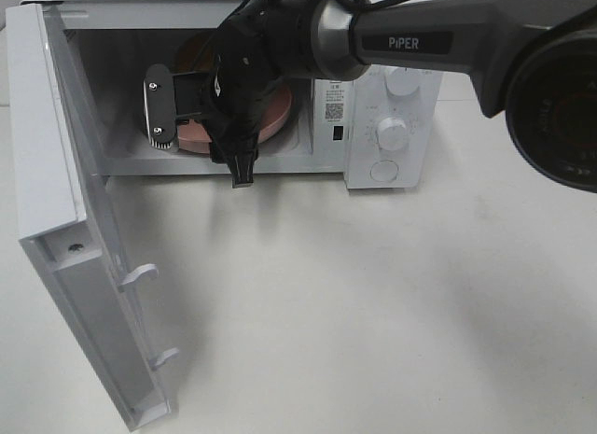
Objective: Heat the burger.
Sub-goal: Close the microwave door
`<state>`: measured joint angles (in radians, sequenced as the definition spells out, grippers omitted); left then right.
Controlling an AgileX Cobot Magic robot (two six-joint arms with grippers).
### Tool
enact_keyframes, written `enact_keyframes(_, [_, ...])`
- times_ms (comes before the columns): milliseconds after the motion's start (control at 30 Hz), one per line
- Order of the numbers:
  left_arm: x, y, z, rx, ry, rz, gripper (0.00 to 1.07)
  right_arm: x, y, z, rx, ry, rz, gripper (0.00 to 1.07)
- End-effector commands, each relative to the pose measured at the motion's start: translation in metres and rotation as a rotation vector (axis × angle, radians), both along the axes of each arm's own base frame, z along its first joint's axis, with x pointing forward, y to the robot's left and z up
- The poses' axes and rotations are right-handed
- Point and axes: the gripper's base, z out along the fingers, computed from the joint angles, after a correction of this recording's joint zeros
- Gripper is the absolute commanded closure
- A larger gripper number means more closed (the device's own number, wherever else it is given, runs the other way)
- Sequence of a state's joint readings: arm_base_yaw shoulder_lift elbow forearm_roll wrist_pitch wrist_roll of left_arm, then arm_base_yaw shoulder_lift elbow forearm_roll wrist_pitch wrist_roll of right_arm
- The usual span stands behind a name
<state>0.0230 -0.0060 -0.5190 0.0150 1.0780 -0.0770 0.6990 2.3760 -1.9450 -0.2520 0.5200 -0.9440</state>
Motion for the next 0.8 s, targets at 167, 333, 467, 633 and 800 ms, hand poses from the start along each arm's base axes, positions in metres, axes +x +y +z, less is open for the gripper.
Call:
enact_keyframes(167, [-0.002,0.000,0.000,-0.002,-0.023,-0.002,0.06,-0.014,-0.007,0.018,0.046,-0.036,0.039,0.37])
enact_keyframes(333, [-0.002,0.000,0.000,-0.002,-0.023,-0.002,0.06,-0.033,-0.020,0.023,0.053,-0.059,0.084,0.37])
enact_keyframes(467, [-0.002,0.000,0.000,-0.002,-0.023,-0.002,0.06,-0.043,-0.028,0.023,0.051,-0.051,0.089,0.36])
enact_keyframes(633, [-0.002,0.000,0.000,-0.002,-0.023,-0.002,0.06,-0.059,-0.042,0.031,0.063,-0.044,0.079,0.32])
enact_keyframes(800, [-0.002,0.000,0.000,-0.002,-0.023,-0.002,0.06,-0.077,-0.056,0.041,0.113,-0.037,0.039,0.28])
